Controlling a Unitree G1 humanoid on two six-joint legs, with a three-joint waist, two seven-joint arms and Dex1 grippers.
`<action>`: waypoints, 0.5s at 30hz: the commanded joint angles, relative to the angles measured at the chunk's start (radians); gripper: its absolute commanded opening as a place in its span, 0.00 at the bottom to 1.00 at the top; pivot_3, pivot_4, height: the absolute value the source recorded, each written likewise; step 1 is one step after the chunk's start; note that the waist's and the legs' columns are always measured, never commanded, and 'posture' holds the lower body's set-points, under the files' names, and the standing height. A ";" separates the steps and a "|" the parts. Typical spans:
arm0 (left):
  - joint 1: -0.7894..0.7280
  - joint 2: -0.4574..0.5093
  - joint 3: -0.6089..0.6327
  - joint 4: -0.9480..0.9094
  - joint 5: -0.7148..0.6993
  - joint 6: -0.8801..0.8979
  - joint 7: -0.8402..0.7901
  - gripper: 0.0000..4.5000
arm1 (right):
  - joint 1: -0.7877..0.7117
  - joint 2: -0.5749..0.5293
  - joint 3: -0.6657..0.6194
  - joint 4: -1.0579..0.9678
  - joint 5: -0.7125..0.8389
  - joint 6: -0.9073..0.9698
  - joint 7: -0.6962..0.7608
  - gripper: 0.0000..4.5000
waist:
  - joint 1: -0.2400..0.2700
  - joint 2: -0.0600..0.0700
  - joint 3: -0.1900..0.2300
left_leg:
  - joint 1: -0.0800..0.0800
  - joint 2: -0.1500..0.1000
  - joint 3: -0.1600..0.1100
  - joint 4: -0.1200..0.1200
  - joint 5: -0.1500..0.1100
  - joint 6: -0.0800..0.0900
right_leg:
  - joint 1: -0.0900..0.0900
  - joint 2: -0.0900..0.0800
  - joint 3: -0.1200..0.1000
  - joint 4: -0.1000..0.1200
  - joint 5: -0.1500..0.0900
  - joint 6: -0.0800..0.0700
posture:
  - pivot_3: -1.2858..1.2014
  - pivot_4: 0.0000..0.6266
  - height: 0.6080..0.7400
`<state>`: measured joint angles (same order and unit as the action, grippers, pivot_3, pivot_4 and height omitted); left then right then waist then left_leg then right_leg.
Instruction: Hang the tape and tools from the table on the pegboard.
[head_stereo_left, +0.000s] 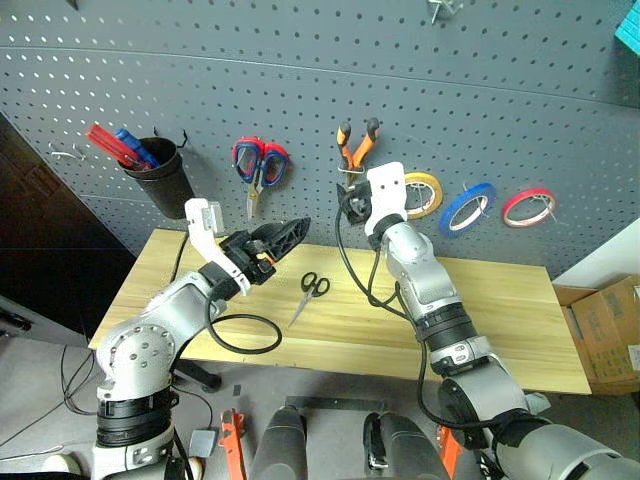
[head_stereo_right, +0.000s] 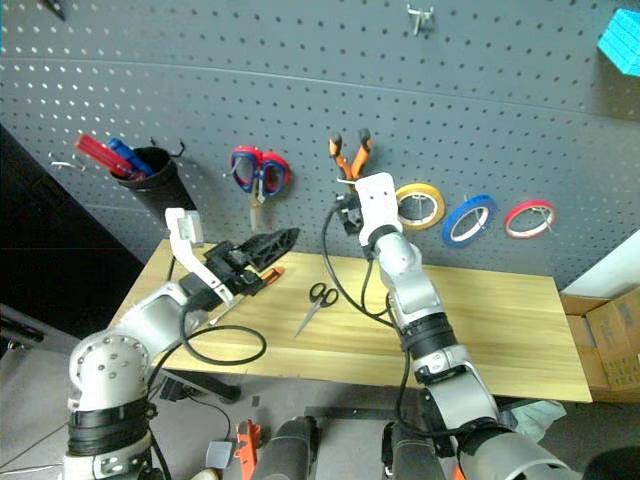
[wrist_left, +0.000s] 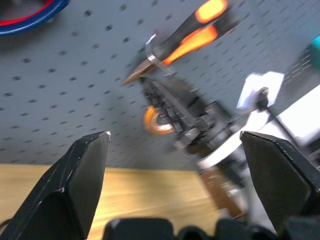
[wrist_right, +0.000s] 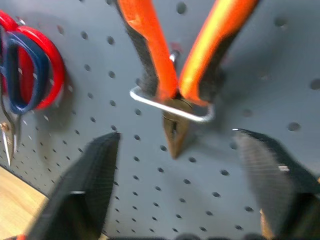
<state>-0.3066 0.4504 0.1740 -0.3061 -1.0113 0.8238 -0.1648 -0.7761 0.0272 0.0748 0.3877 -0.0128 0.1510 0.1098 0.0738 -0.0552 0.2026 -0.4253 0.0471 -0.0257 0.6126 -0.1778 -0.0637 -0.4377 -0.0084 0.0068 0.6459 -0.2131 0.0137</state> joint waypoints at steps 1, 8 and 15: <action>0.000 0.079 -0.176 0.084 0.329 -0.092 0.010 1.00 | 0.094 -0.047 0.044 -0.266 0.073 0.100 0.152 0.99 | 0.003 0.004 -0.002 | 0.000 0.000 -0.001 0.000 0.000 0.000 | 0.001 0.000 0.000 0.000 0.000 0.000 | 0.59 0.21 1.00; 0.014 0.074 -0.372 0.288 0.624 -0.197 -0.077 1.00 | 0.328 -0.286 0.176 -0.689 0.188 0.346 0.456 0.99 | -0.003 0.011 0.001 | -0.001 0.000 0.003 -0.002 0.000 0.000 | -0.003 0.000 0.003 -0.001 -0.003 -0.004 | 0.57 0.31 1.00; -0.095 -0.058 -0.424 0.595 0.778 -0.270 -0.126 1.00 | 0.420 -0.523 0.310 -0.717 0.115 0.184 0.685 0.99 | -0.025 0.017 0.019 | 0.001 0.000 0.003 0.001 0.000 0.000 | -0.001 0.000 0.004 0.000 -0.005 -0.006 | 0.55 0.43 1.00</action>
<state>-0.3759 0.4026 -0.2460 0.2654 -0.2641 0.5867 -0.2767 -0.3465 -0.4872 0.3692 -0.2985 0.1164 0.3954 0.7554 0.0487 -0.0381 0.2221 -0.4246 0.0472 -0.0229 0.6136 -0.1778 -0.0629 -0.4393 -0.0084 0.0107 0.6463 -0.2180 0.0075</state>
